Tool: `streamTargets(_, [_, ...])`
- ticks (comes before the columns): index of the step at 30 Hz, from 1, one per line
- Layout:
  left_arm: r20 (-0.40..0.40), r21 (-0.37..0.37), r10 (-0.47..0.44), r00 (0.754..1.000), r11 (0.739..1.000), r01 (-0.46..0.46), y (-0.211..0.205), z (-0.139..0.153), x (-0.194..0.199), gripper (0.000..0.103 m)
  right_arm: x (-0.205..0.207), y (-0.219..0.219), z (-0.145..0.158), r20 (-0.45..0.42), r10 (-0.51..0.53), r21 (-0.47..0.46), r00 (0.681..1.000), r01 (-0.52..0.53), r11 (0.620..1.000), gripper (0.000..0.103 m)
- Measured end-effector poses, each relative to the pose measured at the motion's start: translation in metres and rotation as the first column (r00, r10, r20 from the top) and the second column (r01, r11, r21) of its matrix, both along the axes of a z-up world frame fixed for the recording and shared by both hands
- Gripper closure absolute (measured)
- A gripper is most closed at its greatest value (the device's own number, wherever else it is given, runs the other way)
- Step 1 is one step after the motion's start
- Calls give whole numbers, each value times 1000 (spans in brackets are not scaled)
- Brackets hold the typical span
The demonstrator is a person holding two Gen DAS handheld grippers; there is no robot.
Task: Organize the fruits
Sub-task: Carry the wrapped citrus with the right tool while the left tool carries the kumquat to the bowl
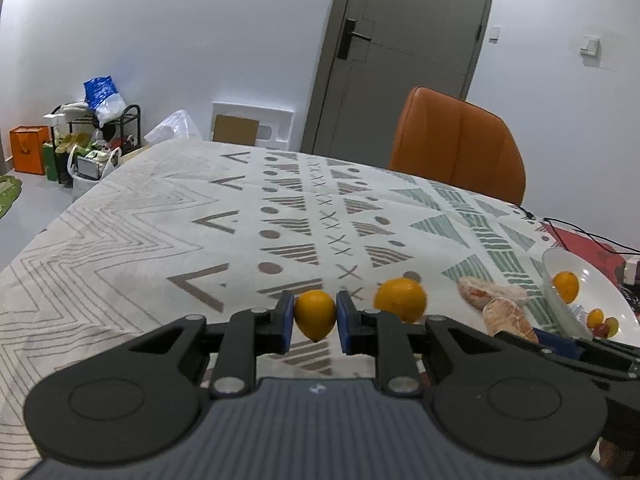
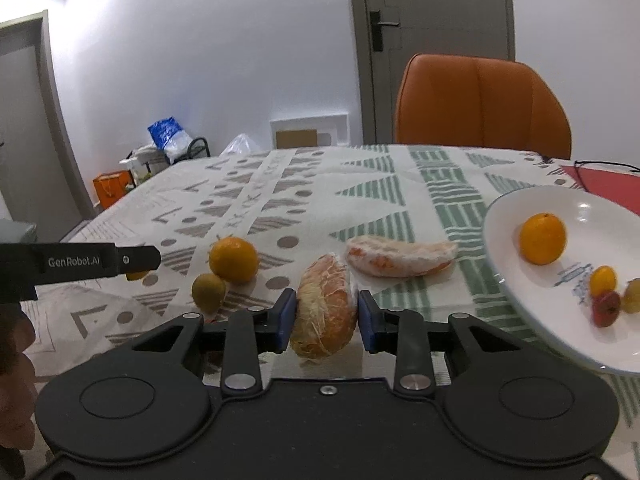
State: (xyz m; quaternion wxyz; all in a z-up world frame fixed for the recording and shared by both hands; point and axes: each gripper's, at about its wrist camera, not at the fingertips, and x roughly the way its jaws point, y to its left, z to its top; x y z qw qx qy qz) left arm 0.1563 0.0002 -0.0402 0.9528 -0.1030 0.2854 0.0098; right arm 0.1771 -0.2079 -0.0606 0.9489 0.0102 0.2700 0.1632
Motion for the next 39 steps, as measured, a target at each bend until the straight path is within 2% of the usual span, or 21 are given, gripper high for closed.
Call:
streamTargets(17, [50, 10, -104, 993, 995, 103, -56, 18, -2, 82, -19, -63, 21, 71, -109, 61, 991, 105, 993, 72])
streamTargets(39, [60, 30, -221, 973, 975, 220, -125, 22, 7, 82, -32, -130, 10, 55, -222, 110, 974, 215, 970, 72])
